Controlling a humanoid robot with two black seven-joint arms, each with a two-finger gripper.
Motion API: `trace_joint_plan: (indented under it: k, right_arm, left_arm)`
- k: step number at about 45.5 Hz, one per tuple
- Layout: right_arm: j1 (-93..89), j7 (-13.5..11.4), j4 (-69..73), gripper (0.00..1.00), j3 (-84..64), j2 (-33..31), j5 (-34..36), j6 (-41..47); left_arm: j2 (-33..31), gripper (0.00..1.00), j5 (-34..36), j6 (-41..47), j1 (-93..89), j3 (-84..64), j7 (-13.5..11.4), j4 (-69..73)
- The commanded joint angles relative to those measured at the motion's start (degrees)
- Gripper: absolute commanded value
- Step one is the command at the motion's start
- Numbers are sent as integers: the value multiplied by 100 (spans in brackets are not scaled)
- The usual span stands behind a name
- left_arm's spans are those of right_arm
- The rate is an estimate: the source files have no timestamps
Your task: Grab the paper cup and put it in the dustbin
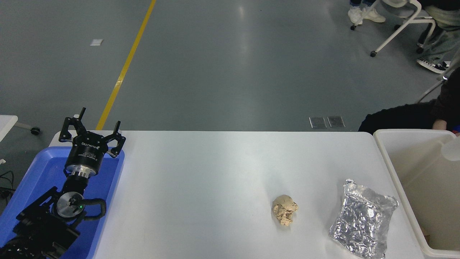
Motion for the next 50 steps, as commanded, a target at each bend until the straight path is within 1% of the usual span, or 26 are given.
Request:
trace_joint_plan:
  k: [1,11,16,30,31,32,33,34,41,45,48,50]
  right_arm:
    - [-1857,-8,-1547,0,2227,1318,338,-414]
    - [-2270,1,-1767,0,2711,1705,364,-520]
    - [-2341,1,-1926,0,2773,1793,531,-537]
    - [-2332,10,-2005,0,2773,1802,637,-511]
    - [-2332,10,-1996,31,2773,1785,637,-467]
    - [-2332,10,-1987,91,2773,1776,628,-467]
    - [-2315,27,-1961,99,2756,1750,628,-450]
    - [-2288,28,-1952,100,2747,1741,619,-449]
    - [-2104,28,-1751,100,2440,1618,505,-327]
    - [-1657,28,-1408,100,1808,1276,444,-134]
    - [-1183,19,-908,100,1211,994,391,-19]
    - [-726,19,-469,100,745,696,347,34]
  left_arm:
    - [-1,100,9,0,-8,0,0,-8]
    - [-1,100,10,0,-8,0,0,-8]
    - [-1,100,1,0,-8,0,0,1]
    - [-1,100,9,0,-8,0,0,-8]
    - [-1,100,1,0,-8,0,0,0]
    - [-1,100,1,0,-8,0,0,-8]
    - [-1,100,9,0,-8,0,0,0]
    - [-1,100,1,0,-8,0,0,1]
    - [-1,100,10,0,-17,0,9,-8]
    - [-1,100,10,0,-17,9,18,-8]
    - [-1,100,10,-9,-17,9,27,-8]
    - [-1,100,18,-9,-26,9,27,-8]
